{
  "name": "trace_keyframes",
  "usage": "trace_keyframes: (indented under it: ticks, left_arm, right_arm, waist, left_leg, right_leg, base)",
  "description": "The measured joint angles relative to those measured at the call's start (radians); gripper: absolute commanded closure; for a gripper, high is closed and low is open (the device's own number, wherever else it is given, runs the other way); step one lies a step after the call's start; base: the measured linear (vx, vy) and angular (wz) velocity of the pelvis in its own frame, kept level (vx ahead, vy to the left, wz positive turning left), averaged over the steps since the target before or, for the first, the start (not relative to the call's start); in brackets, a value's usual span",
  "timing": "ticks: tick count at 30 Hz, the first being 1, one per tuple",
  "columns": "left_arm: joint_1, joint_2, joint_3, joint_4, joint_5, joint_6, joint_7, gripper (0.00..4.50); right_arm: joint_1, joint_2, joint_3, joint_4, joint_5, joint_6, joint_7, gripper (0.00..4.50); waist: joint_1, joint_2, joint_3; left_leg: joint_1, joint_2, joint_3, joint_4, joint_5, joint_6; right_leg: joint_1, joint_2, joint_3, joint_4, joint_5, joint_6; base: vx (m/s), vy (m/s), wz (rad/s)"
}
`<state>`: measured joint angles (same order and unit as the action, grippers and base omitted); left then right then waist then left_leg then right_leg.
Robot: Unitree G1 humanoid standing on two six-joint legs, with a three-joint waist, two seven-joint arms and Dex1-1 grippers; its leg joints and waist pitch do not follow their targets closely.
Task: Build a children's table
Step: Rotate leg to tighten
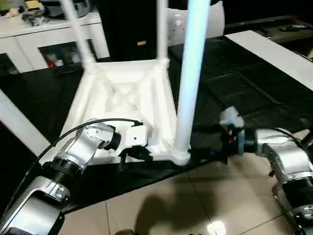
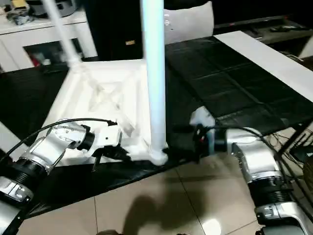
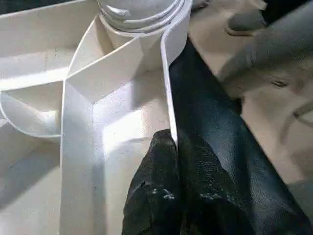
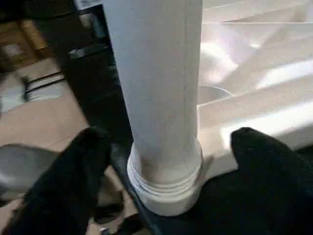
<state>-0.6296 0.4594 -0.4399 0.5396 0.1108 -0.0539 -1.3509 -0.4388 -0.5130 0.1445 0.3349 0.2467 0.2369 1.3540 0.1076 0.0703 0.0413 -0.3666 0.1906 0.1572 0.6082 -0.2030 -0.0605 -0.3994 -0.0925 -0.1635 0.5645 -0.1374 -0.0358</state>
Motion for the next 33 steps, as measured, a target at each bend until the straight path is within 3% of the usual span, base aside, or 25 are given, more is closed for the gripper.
trace_keyframes:
  ticks: [8,16,18,23,28,31,33]
  left_arm:
    - [-0.017,-0.002,-0.025,0.017,-0.003,-0.042,-0.045,4.5]
    - [-0.022,-0.007,-0.025,0.032,0.0,-0.054,-0.056,4.5]
    - [-0.022,-0.007,-0.025,0.033,-0.001,-0.055,-0.062,4.5]
    - [-0.012,-0.006,-0.017,0.018,-0.021,-0.023,-0.079,4.5]
    - [0.012,-0.007,0.03,-0.01,-0.028,0.126,-0.039,4.5]
    - [0.027,-0.019,0.067,-0.019,-0.027,0.218,0.038,4.5]
    - [0.032,-0.051,0.105,-0.026,-0.025,0.304,0.129,4.5]
  right_arm:
    - [-0.028,0.018,0.03,0.024,0.0,-0.006,0.054,1.3]
    - [-0.032,0.029,0.058,0.033,0.019,0.021,0.093,1.77]
    - [-0.032,0.029,0.058,0.033,0.021,0.03,0.099,2.11]
    - [-0.032,0.034,0.058,0.029,0.032,0.072,0.103,2.46]
    - [-0.032,0.1,0.041,0.021,0.026,0.116,-0.026,2.51]
    - [-0.035,0.16,0.008,0.03,-0.003,0.131,-0.171,2.53]
    - [-0.066,0.217,-0.026,0.064,-0.027,0.156,-0.317,2.53]
  waist:
    - [0.017,-0.003,0.0]
    - [0.018,-0.008,0.0]
    - [0.018,-0.009,0.0]
    - [0.02,-0.009,0.0]
    - [-0.005,-0.009,0.0]
    - [-0.039,-0.009,0.0]
    - [-0.078,-0.009,0.001]
  left_leg:
    - [0.001,-0.001,0.004,0.0,0.0,0.001]
    - [0.002,0.0,0.008,0.0,-0.001,-0.001]
    - [0.002,0.0,0.008,0.0,-0.001,-0.001]
    - [0.002,0.0,0.009,0.0,-0.001,-0.001]
    - [0.009,0.001,0.011,0.0,0.001,-0.004]
    - [0.015,0.0,0.011,0.001,0.002,-0.005]
    - [0.016,0.002,0.01,0.003,0.002,-0.005]
  right_leg:
    - [-0.003,0.0,0.007,0.007,-0.002,0.002]
    - [-0.003,0.0,0.01,0.009,-0.002,0.003]
    - [-0.003,0.0,0.01,0.009,-0.002,0.003]
    - [-0.003,0.0,0.01,0.01,-0.002,0.003]
    - [-0.003,0.0,0.011,0.012,-0.002,0.003]
    - [0.0,0.0,0.01,0.011,-0.002,0.003]
    - [0.002,-0.001,0.002,0.005,-0.002,0.003]
  base:
    - [0.0,0.0,0.0]
    - [0.0,0.0,0.0]
    - [0.0,0.0,0.0]
    - [0.0,0.0,0.0]
    - [0.0,0.0,0.0]
    - [0.0,0.0,0.0]
    - [0.0,0.0,0.0]
